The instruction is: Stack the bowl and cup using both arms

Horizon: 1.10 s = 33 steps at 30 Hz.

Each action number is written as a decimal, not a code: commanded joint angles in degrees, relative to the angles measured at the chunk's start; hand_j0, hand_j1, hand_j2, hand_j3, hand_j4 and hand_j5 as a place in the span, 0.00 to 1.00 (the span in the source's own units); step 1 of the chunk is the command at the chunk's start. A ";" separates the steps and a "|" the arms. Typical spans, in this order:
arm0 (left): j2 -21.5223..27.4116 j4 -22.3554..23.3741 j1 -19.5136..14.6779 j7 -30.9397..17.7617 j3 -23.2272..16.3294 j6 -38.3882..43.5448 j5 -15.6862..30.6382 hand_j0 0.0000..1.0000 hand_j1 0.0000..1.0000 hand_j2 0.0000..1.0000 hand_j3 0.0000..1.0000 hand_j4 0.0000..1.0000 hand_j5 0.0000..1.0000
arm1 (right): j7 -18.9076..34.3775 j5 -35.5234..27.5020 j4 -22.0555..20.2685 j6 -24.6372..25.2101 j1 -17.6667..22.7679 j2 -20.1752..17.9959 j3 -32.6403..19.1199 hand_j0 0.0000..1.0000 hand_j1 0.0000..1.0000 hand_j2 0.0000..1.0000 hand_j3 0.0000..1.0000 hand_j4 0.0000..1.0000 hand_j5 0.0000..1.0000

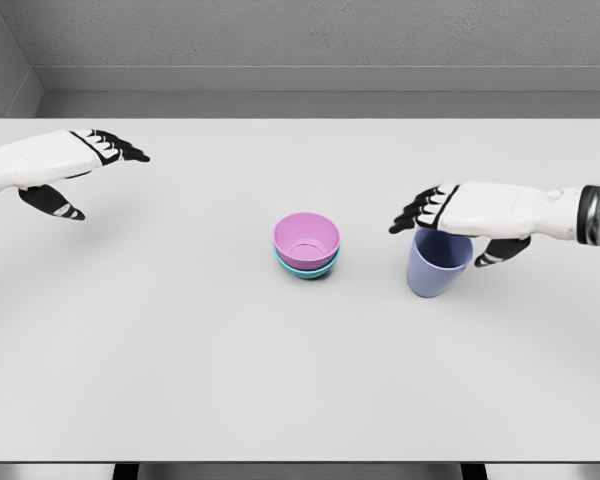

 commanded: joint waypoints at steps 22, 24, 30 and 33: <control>0.19 0.24 -0.09 -0.05 0.13 0.13 -0.97 1.00 1.00 1.00 1.00 1.00 1.00 | -0.02 -0.09 1.74 0.24 0.00 0.15 1.54 0.64 0.64 0.64 0.64 0.64 0.64; 0.19 0.15 -0.09 -0.05 0.13 0.13 -1.06 1.00 1.00 1.00 1.00 1.00 1.00 | -0.02 -0.09 1.74 0.15 0.00 0.15 1.54 0.60 0.60 0.60 0.60 0.60 0.60; 0.19 0.15 -0.09 -0.05 0.13 0.13 -1.15 1.00 1.00 1.00 1.00 1.00 1.00 | -0.02 -0.09 1.56 0.15 -1.23 0.15 1.37 0.58 0.58 0.58 0.58 0.58 0.58; 0.02 0.15 -0.09 -0.05 0.13 0.13 -1.50 1.00 1.00 1.00 1.00 1.00 1.00 | -0.02 -0.09 1.38 0.15 -1.76 0.06 0.84 0.58 0.58 0.58 0.58 0.58 0.58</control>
